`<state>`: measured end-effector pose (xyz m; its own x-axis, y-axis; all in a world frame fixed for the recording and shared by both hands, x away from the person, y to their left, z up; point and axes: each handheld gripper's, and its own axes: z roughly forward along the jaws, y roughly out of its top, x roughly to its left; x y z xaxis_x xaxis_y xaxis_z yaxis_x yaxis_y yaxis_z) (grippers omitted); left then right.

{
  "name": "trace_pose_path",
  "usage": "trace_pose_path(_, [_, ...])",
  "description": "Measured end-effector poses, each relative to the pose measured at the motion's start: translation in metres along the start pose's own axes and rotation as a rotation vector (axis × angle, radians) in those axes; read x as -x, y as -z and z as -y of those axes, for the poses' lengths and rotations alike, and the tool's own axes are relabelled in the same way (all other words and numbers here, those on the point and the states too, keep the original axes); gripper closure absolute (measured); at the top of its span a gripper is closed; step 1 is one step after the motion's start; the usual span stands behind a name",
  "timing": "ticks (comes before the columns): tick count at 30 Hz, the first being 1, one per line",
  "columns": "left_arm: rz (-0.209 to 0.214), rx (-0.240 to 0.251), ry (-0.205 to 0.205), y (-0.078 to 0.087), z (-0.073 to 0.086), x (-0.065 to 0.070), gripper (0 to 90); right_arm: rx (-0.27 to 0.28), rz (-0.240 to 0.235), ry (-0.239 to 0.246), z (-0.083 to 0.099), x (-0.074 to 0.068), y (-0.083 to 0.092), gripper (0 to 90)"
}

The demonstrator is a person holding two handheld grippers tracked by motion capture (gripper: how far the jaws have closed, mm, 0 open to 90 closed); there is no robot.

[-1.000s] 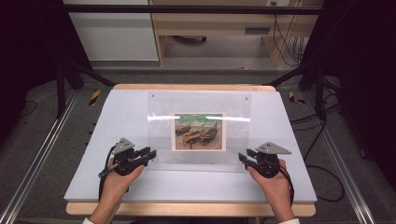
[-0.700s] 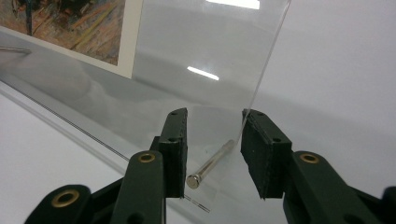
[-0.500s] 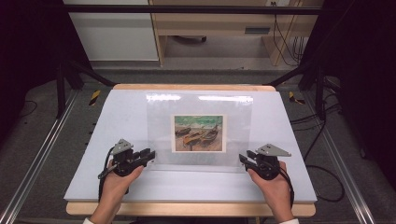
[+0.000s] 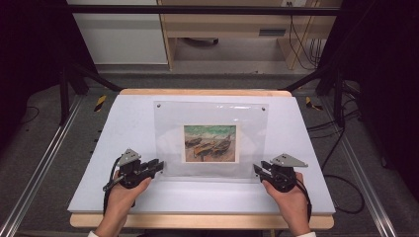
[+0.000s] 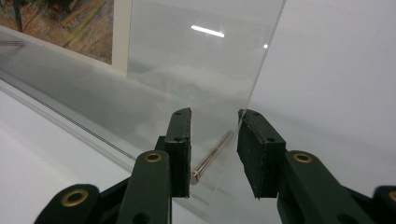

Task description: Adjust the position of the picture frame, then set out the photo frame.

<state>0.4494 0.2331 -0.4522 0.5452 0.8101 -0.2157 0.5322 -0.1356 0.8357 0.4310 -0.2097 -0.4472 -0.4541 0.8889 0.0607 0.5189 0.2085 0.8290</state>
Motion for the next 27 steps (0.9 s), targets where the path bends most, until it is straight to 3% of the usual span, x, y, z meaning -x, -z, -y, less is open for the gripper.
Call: trace_pose_path(27, [0.0, -0.013, -0.014, 0.002, 0.0025, 0.0015, 70.4, -0.011, 0.006, 0.012, 0.0014, -0.0015, 0.0014, 66.2])
